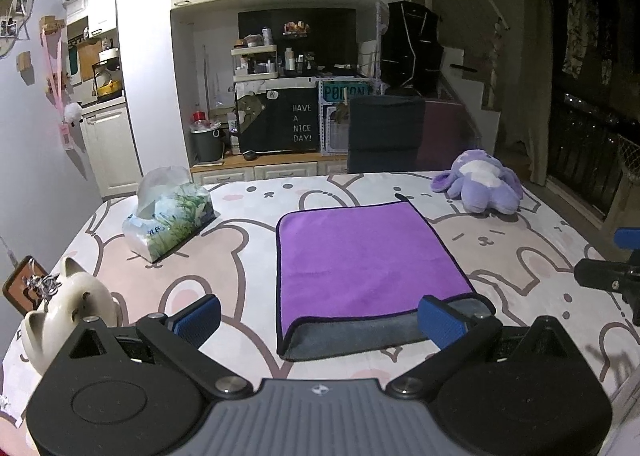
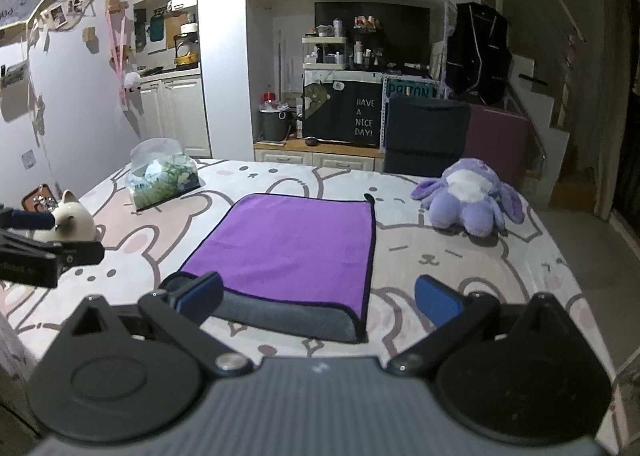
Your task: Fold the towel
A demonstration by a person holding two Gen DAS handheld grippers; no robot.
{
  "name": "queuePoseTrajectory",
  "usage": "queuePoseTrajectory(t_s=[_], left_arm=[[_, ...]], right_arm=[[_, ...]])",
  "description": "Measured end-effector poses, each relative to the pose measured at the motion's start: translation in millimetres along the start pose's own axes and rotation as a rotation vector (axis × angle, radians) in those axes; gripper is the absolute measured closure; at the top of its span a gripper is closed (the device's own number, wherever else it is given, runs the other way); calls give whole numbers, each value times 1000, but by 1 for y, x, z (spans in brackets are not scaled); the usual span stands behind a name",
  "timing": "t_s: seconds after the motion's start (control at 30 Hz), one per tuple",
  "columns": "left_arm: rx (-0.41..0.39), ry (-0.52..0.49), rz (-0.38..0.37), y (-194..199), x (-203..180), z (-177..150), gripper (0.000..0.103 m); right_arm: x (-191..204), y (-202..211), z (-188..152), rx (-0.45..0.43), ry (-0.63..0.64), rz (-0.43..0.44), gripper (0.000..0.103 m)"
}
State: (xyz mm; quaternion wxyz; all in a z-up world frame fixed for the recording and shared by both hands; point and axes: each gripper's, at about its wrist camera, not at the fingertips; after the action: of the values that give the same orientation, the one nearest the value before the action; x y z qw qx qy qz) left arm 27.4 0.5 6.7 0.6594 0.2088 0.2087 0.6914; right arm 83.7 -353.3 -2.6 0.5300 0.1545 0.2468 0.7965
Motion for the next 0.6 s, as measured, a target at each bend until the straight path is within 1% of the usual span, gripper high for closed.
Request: queuePoseTrajectory(t_s=[0.2, 0.33, 0.47, 0.6], left_arm=[[10, -12, -18, -10, -1, 11, 0], [26, -29, -46, -20, -2, 18, 0], [29, -45, -40, -29, -2, 21, 0], [49, -28, -63, -39, 3, 24, 0]], right_arm=[[2, -9, 8, 3, 51, 11, 1], [2, -14, 14, 2, 74, 11, 1], [-1, -22, 19, 10, 96, 16, 0], [-1, -31, 21, 25, 109, 12, 1]])
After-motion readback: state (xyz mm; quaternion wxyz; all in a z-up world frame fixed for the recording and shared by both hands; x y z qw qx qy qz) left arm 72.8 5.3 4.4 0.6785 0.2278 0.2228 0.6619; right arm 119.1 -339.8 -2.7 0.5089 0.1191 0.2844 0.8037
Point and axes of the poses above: each gripper's, at about its wrist camera, not at the fingertips, and y roughly against the way its jaws point, x to its left, z to its top, and after that the axes turned 1 degree about -z, right-handed
